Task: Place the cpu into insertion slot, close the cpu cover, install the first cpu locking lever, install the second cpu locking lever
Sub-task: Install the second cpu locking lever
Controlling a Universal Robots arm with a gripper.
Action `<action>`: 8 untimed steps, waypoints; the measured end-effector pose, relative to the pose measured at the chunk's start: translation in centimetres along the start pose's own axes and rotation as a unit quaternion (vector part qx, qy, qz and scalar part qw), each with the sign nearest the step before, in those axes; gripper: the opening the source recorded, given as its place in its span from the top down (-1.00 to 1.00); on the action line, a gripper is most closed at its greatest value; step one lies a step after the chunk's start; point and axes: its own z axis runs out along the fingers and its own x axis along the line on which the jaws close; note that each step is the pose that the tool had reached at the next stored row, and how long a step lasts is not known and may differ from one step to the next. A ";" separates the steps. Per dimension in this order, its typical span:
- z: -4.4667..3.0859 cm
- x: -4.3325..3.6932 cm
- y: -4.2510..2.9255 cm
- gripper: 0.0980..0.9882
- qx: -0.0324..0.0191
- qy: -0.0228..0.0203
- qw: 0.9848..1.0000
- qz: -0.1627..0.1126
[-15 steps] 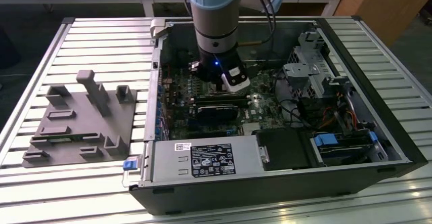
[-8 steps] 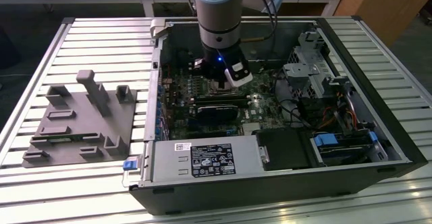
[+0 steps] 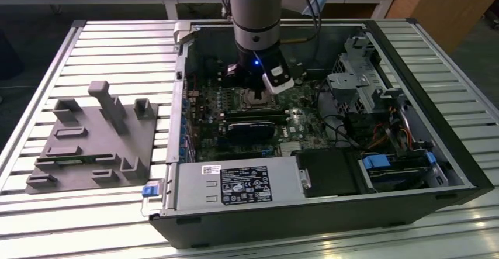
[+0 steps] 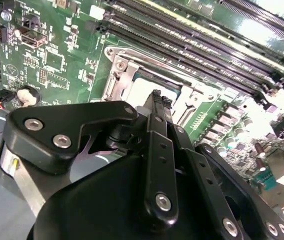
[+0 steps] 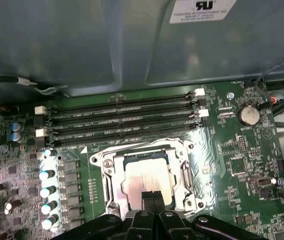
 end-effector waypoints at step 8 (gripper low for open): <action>0.03 -0.03 0.12 0.98 0.001 0.000 1.000 0.000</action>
